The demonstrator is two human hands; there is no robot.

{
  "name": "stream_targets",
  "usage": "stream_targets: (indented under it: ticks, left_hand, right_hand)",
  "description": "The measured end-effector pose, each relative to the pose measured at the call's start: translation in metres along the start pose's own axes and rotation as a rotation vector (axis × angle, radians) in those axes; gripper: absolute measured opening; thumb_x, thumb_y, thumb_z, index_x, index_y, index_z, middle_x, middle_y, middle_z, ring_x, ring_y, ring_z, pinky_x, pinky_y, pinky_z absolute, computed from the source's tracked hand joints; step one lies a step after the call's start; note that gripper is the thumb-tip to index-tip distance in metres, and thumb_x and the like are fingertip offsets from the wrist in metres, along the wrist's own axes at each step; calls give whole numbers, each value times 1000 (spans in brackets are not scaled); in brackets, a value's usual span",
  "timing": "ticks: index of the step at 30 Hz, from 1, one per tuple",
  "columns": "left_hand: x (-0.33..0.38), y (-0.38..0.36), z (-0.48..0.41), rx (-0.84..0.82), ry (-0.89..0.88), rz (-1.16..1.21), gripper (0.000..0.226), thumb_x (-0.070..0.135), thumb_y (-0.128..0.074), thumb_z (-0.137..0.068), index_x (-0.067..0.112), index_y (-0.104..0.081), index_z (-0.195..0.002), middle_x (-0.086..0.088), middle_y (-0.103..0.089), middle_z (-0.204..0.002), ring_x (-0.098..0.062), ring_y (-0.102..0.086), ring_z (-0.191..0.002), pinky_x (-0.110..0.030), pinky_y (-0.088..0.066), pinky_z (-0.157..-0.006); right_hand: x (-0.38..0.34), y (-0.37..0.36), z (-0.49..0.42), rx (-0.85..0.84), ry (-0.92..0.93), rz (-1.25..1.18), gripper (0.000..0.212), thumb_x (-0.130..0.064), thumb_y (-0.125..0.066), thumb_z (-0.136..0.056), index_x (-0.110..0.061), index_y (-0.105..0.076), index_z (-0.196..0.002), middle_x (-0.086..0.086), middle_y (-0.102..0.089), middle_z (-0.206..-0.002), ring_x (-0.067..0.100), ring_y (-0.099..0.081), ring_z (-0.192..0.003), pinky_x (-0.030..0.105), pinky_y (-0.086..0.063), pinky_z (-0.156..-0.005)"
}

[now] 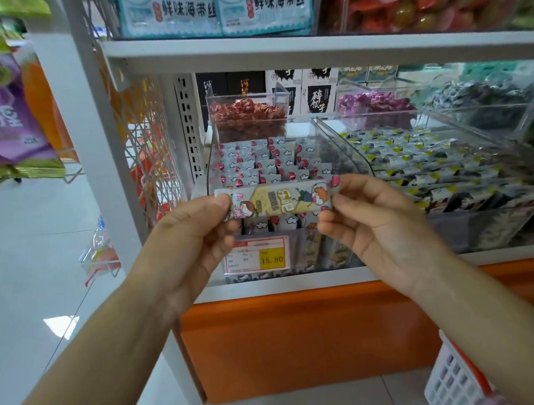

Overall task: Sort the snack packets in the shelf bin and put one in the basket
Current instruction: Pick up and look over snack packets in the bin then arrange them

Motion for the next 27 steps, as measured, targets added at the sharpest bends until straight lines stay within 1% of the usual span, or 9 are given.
stream_targets:
  ticks: [3, 9, 11, 12, 14, 17, 20, 23, 27]
  left_hand:
    - [-2, 1, -2, 6, 59, 134, 16, 13, -63, -71, 14, -71, -56, -3, -64, -62, -6, -57, -49, -13, -47, -44]
    - [4, -3, 1, -86, -24, -84, 10, 23, -66, -68, 14, -68, -72, -9, -69, -86, -11, -65, -68, -17, -53, -56]
    - [6, -3, 2, -80, -62, -115, 17, 19, -65, -67, 9, -64, -81, -12, -70, -93, -14, -67, -76, -17, -54, -60]
    - [6, -5, 2, -87, -73, -109, 23, 16, -64, -66, 7, -63, -87, -14, -70, -97, -17, -68, -81, -18, -55, -63]
    - [8, -8, 3, -116, -86, -107, 38, 12, -64, -65, 2, -61, -102, -16, -69, -102, -21, -69, -90, -21, -57, -70]
    - [11, -11, 6, -153, -113, -219, 48, 13, -65, -63, 7, -60, -111, -14, -70, -105, -24, -68, -96, -27, -56, -80]
    - [12, -12, 8, -162, -141, -354, 46, 14, -67, -64, 18, -61, -110, -10, -70, -104, -22, -69, -95, -30, -57, -82]
    - [13, -11, 8, -154, -180, -443, 39, 4, -66, -75, 24, -63, -108, -8, -67, -106, -22, -68, -94, -30, -56, -82]
    - [16, -13, 10, -163, -242, -596, 42, 4, -69, -76, 32, -64, -107, -1, -63, -102, -20, -64, -93, -31, -55, -86]
  right_hand:
    - [1, 2, 1, 37, 65, 136, 21, 10, -50, -87, -7, -61, -85, 5, -71, -74, 17, -68, -61, 25, -56, -56]
    - [-2, 2, 0, 90, 179, 333, 18, 4, -52, -90, -10, -60, -83, 14, -63, -83, 21, -69, -65, 28, -57, -61]
    - [-2, -2, 1, 68, 174, 304, 11, -8, -57, -90, -11, -60, -81, 15, -63, -82, 24, -68, -69, 31, -57, -62]
    - [-1, -3, 1, 57, 168, 303, 10, -20, -61, -88, -11, -60, -82, 18, -63, -85, 24, -67, -71, 32, -57, -62]
    - [0, -4, 2, 56, 174, 408, 28, -36, -65, -79, -10, -60, -91, 18, -64, -95, 22, -67, -75, 32, -57, -63]
    - [2, -6, 2, 29, 178, 509, 14, -22, -61, -87, -19, -64, -101, 10, -64, -102, 17, -68, -81, 30, -59, -68]
    - [1, -7, 3, -5, 197, 570, 19, -18, -60, -89, -25, -69, -103, -1, -67, -103, 13, -70, -83, 28, -59, -71]
    - [-2, -9, 3, 2, 219, 561, 16, -15, -63, -86, -27, -72, -91, -5, -71, -90, 12, -70, -80, 26, -59, -65]
    - [-2, -8, 2, 28, 202, 530, 18, -13, -64, -84, -20, -73, -71, 6, -69, -75, 19, -69, -70, 22, -55, -56]
Point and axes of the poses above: each hand's wrist, its own z-axis away from the middle knuckle, its own y-axis out of the back of the hand, x = y × z, the point moved 5 cm from there along -z, towards the middle knuckle
